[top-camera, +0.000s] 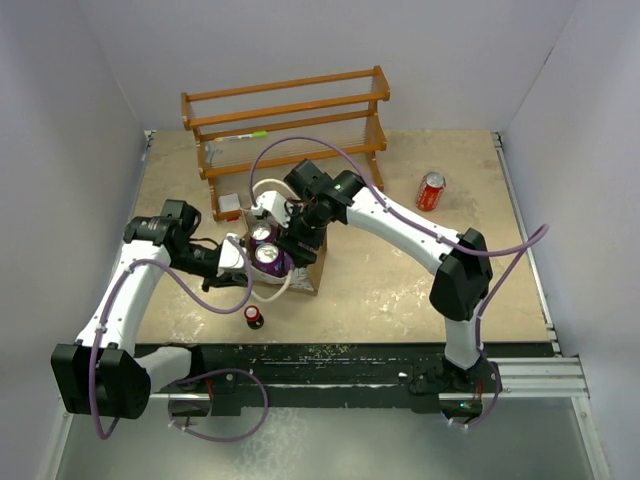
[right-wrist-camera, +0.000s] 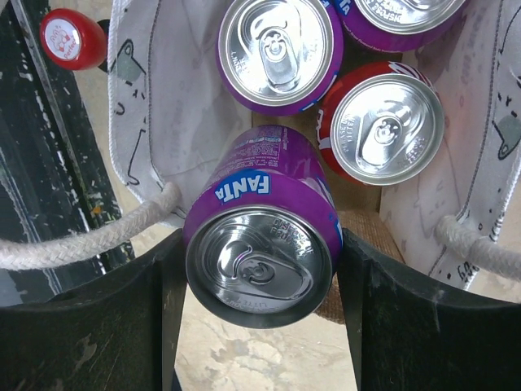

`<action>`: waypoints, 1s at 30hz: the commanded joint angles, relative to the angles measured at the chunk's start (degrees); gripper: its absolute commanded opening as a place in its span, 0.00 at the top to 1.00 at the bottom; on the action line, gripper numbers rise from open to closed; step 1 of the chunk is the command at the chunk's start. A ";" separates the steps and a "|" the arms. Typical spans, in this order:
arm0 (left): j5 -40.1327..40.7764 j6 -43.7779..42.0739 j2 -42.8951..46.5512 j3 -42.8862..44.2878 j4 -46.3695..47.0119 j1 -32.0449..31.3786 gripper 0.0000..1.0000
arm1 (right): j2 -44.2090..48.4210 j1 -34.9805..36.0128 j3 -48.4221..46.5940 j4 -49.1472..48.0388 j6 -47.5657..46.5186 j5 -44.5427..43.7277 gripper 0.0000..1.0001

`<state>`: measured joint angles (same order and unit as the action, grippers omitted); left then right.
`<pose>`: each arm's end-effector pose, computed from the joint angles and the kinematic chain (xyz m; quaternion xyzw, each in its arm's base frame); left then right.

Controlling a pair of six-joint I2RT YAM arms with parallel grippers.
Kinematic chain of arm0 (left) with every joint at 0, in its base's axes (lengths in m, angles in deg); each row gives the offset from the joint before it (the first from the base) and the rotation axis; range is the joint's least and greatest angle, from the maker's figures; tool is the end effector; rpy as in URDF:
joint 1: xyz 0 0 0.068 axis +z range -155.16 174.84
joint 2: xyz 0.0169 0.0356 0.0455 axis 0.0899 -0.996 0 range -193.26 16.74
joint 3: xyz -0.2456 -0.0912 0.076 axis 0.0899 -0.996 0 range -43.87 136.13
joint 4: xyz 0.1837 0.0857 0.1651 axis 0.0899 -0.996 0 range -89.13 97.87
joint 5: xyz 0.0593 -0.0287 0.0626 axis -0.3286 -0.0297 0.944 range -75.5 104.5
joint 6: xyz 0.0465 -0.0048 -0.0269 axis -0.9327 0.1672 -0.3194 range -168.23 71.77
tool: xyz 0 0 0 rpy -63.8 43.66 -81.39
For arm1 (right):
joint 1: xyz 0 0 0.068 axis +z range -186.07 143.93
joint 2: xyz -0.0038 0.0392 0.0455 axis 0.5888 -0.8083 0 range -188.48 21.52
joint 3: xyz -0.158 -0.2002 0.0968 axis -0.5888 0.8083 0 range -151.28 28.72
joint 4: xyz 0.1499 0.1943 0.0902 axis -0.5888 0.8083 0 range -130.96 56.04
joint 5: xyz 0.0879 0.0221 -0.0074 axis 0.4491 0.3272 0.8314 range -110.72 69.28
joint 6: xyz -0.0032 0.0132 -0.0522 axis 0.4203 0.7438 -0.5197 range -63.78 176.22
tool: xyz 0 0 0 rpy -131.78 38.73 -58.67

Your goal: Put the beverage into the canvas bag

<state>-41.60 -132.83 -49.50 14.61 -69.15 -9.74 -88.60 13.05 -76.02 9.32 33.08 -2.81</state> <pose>0.1700 -0.0432 0.2881 0.6341 0.6128 -0.3340 0.3329 0.2674 0.3257 0.3090 -0.5936 0.7352 0.2105 0.2507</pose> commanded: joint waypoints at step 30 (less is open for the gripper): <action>0.60 -1.12 2.10 0.97 0.15 -0.21 0.92 | -2.83 0.78 -8.10 0.87 12.61 -10.12 1.00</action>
<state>-39.68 -132.85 -48.25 14.32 -69.04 -9.74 -94.05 13.45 -84.02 13.98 43.79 -9.06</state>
